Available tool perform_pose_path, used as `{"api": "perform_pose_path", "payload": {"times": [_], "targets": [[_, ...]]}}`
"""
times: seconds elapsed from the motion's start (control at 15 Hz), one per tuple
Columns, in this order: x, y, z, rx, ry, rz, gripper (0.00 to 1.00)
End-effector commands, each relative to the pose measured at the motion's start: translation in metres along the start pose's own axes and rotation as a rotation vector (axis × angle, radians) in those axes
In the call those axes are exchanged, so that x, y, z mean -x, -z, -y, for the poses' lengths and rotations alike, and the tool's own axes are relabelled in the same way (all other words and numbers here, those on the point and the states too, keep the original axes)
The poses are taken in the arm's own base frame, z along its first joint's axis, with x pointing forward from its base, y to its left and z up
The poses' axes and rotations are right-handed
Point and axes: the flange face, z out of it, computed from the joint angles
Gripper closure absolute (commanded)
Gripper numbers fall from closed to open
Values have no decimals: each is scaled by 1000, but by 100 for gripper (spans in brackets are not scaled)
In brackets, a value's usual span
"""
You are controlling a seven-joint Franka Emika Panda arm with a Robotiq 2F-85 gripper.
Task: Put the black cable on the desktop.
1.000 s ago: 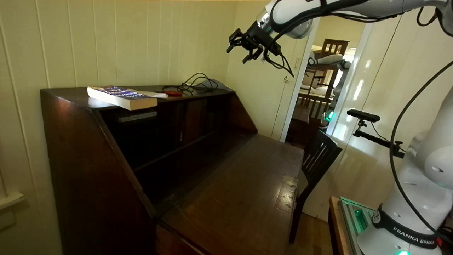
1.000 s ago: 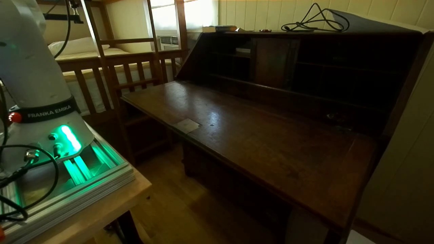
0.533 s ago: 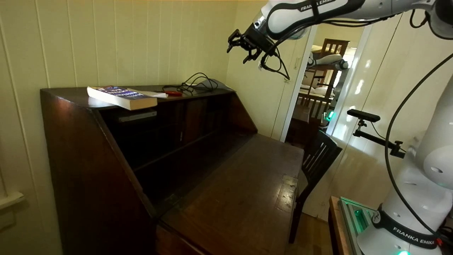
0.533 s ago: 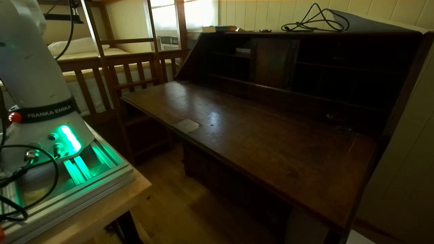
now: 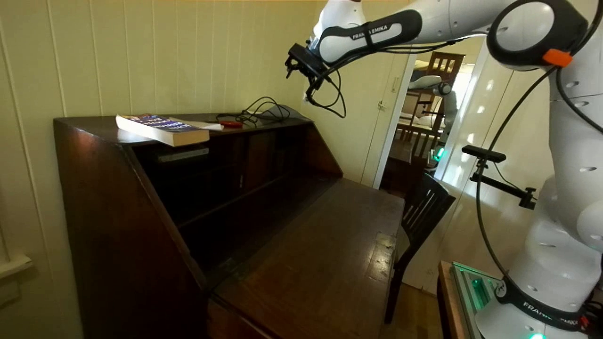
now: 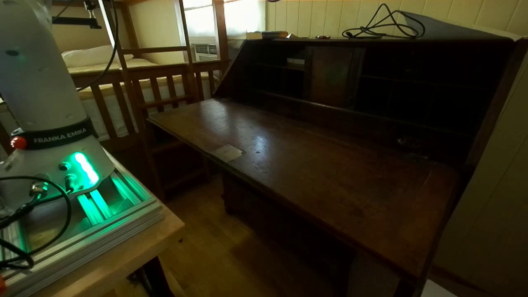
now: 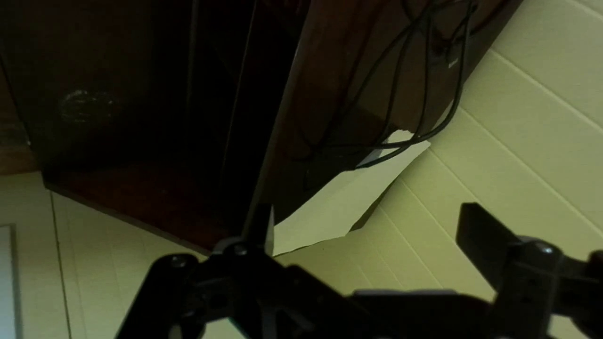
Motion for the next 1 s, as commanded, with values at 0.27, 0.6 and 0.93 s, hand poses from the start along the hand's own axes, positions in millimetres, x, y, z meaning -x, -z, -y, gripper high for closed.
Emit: {"api": "perform_pose_path", "payload": {"times": [0.27, 0.6, 0.93], "targets": [[17, -14, 34, 35, -145, 19, 0], [8, -36, 45, -12, -274, 91, 0], [-23, -72, 38, -50, -366, 231, 0]]}}
